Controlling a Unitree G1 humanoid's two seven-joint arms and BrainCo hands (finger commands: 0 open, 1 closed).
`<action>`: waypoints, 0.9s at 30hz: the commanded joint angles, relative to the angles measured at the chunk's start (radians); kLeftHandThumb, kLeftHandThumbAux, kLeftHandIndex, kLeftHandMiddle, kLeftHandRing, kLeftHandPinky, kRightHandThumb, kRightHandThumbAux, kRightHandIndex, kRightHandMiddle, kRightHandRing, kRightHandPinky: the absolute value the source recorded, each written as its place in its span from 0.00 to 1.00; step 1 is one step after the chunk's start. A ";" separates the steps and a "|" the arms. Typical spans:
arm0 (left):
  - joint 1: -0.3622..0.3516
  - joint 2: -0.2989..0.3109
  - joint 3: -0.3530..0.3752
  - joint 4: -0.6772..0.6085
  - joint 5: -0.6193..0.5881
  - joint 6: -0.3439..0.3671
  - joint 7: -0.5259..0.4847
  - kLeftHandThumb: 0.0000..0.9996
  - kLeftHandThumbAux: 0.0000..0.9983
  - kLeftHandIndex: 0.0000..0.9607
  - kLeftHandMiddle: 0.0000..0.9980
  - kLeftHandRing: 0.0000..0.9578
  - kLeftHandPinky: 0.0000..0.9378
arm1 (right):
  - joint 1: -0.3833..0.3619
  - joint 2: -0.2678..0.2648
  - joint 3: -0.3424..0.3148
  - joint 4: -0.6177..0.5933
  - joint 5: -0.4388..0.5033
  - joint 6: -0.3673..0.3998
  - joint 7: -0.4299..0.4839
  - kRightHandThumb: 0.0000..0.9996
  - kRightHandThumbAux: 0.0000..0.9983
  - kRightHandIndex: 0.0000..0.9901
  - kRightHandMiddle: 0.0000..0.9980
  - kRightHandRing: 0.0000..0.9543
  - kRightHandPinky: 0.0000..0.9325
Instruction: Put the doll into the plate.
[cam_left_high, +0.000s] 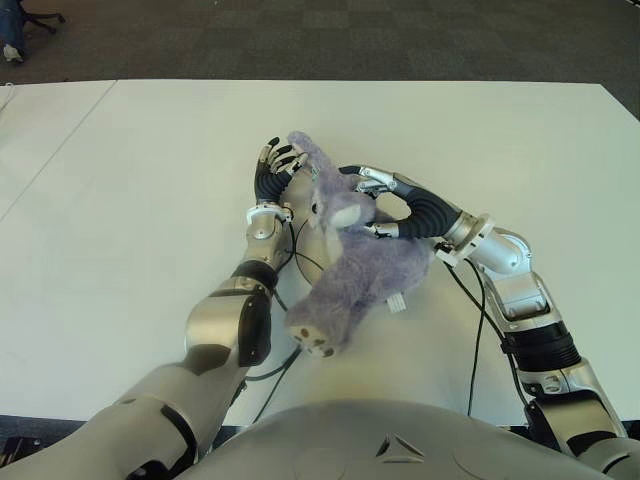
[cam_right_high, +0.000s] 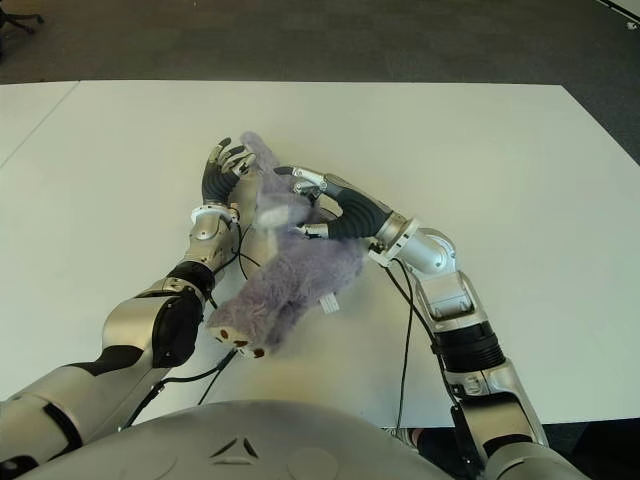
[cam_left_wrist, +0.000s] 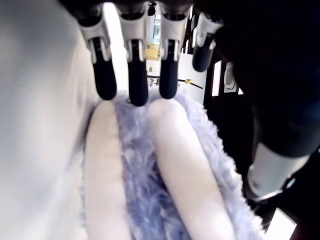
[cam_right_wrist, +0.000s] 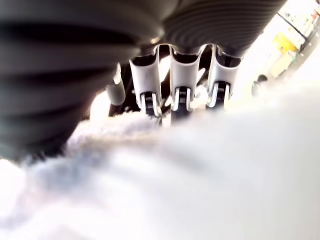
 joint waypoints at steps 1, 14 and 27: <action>0.119 -0.015 -0.002 0.094 0.003 0.134 0.023 0.00 0.70 0.14 0.28 0.31 0.33 | 0.001 -0.033 0.024 0.024 -0.001 0.015 0.054 0.09 0.55 0.00 0.00 0.00 0.00; 0.124 -0.018 0.012 0.095 -0.013 0.122 -0.003 0.00 0.72 0.15 0.27 0.30 0.32 | -0.014 -0.059 0.027 0.064 -0.028 -0.007 0.057 0.08 0.53 0.00 0.00 0.00 0.00; 0.135 -0.026 0.034 0.092 -0.030 0.072 -0.039 0.03 0.71 0.14 0.24 0.28 0.29 | -0.024 -0.077 0.036 0.076 -0.043 0.017 0.059 0.07 0.47 0.00 0.00 0.00 0.00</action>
